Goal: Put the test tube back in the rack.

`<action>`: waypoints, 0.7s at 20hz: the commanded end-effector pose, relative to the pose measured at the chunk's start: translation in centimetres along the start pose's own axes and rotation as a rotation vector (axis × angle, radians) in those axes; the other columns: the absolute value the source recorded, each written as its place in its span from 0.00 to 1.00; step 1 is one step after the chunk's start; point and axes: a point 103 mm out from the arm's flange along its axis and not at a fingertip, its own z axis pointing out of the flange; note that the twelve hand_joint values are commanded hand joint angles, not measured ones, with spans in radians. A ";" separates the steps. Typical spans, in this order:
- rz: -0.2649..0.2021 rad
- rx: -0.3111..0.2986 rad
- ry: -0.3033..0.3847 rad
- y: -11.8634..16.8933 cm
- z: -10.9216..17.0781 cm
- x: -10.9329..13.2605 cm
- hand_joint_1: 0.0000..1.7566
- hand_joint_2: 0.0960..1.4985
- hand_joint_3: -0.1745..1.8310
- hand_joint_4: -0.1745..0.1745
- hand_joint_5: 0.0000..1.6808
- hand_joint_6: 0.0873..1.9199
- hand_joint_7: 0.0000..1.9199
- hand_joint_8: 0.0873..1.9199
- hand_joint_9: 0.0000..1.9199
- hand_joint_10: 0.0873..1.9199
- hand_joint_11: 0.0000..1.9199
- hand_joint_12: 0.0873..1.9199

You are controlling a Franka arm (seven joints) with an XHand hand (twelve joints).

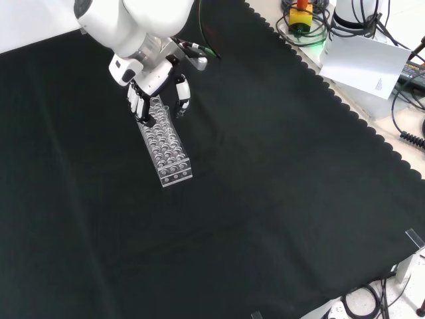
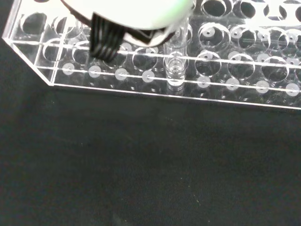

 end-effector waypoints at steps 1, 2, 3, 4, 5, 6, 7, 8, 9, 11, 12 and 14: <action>-0.018 -0.110 0.021 -1.8 -2.2 -0.5 0.61 0.34 0.43 0.62 0.30 0.39 0.19 0.46 0.24 0.45 0.24 0.73; -0.024 -0.136 0.027 -2.2 -2.8 -0.6 0.61 0.33 0.43 0.62 0.28 0.38 0.17 0.46 0.22 0.46 0.23 0.74; -0.028 -0.155 0.029 -2.7 -3.4 -0.6 0.60 0.33 0.42 0.62 0.25 0.37 0.16 0.46 0.20 0.46 0.22 0.74; -0.034 -0.175 0.027 -3.0 -4.0 -0.6 0.60 0.33 0.42 0.62 0.23 0.35 0.15 0.46 0.19 0.47 0.21 0.75; -0.040 -0.191 0.020 -3.4 -4.7 -0.6 0.59 0.33 0.42 0.62 0.22 0.34 0.14 0.46 0.19 0.47 0.21 0.75; -0.044 -0.204 0.015 -3.7 -5.4 -0.6 0.59 0.33 0.42 0.62 0.22 0.34 0.14 0.46 0.18 0.47 0.20 0.75; -0.046 -0.216 0.012 -4.1 -6.1 -0.6 0.59 0.33 0.42 0.62 0.21 0.33 0.13 0.46 0.18 0.48 0.20 0.75; -0.046 -0.233 0.008 -4.5 -6.7 -0.6 0.59 0.33 0.42 0.62 0.20 0.33 0.13 0.46 0.18 0.48 0.20 0.75; -0.047 -0.249 0.002 -4.9 -7.3 -0.6 0.59 0.33 0.42 0.61 0.20 0.31 0.13 0.47 0.18 0.48 0.19 0.76; -0.056 -0.272 -0.009 -5.7 -8.2 -0.6 0.58 0.34 0.41 0.61 0.20 0.29 0.13 0.47 0.17 0.48 0.19 0.76; -0.060 -0.283 -0.011 -6.1 -8.6 -0.7 0.58 0.34 0.41 0.60 0.20 0.28 0.13 0.47 0.17 0.48 0.19 0.76; -0.069 -0.302 -0.013 -6.9 -9.3 -0.7 0.58 0.34 0.41 0.60 0.19 0.26 0.13 0.47 0.17 0.48 0.18 0.76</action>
